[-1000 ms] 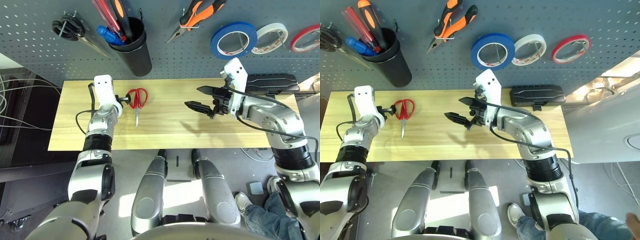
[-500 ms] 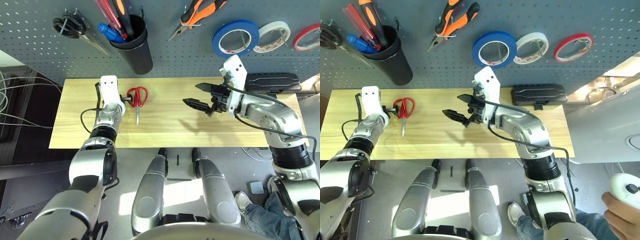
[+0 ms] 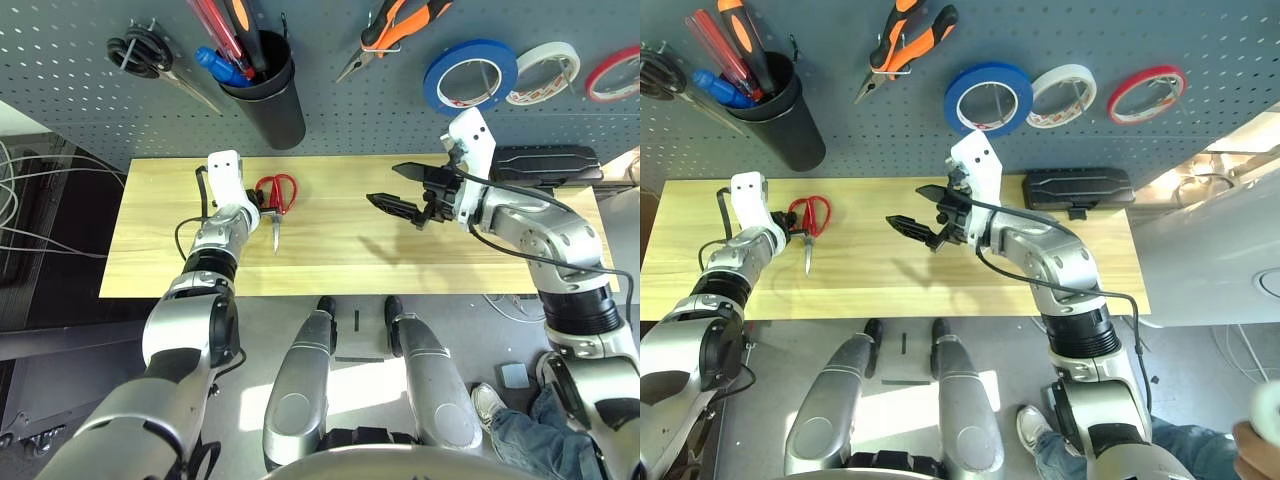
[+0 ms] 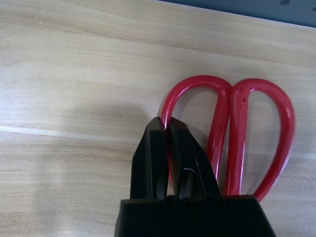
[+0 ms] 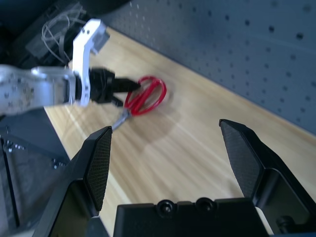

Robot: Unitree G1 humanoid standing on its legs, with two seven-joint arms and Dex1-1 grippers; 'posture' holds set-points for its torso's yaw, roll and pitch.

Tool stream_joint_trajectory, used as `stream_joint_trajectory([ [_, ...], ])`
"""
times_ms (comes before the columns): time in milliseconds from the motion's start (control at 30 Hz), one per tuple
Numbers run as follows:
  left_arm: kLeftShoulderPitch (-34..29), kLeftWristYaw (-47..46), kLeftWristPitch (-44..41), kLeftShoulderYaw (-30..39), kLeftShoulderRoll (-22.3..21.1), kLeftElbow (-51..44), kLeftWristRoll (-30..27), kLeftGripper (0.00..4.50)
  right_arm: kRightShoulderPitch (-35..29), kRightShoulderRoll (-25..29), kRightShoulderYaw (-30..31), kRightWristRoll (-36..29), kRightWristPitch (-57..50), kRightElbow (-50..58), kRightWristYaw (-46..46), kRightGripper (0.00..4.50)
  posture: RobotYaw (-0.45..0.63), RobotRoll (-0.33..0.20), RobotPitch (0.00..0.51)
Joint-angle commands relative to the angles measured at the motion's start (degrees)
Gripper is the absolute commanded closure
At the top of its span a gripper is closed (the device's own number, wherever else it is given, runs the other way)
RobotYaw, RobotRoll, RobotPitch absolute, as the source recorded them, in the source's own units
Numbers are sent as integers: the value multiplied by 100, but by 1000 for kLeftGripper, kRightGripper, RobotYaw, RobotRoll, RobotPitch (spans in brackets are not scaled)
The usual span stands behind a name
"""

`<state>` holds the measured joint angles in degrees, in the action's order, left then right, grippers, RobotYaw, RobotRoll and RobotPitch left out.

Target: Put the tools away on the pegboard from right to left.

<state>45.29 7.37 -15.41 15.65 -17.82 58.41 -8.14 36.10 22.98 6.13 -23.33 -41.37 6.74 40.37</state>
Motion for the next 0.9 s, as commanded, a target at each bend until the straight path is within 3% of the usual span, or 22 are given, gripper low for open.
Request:
stream_joint_trajectory([
  [33,-978,-120,-360,22,127,-931,-99,4484,-9,-66,124,80,213,-159,103,0,62,0,412],
  [333,-3162,-281,-1381,-9,185,-5224,-240,4484,239,-183,233,179,552,-582,394,0,133,0,386],
  [433,-3696,-236,-1133,161,172,-6373,-344,4484,434,-252,291,205,701,-772,540,0,156,0,382],
  [633,-3808,-28,-126,372,213,-6865,-503,4484,699,-375,338,201,881,-882,755,0,178,0,369],
  [900,-3661,151,1295,527,215,-6806,-528,4484,1132,-530,148,-62,840,-583,889,0,171,0,355],
])
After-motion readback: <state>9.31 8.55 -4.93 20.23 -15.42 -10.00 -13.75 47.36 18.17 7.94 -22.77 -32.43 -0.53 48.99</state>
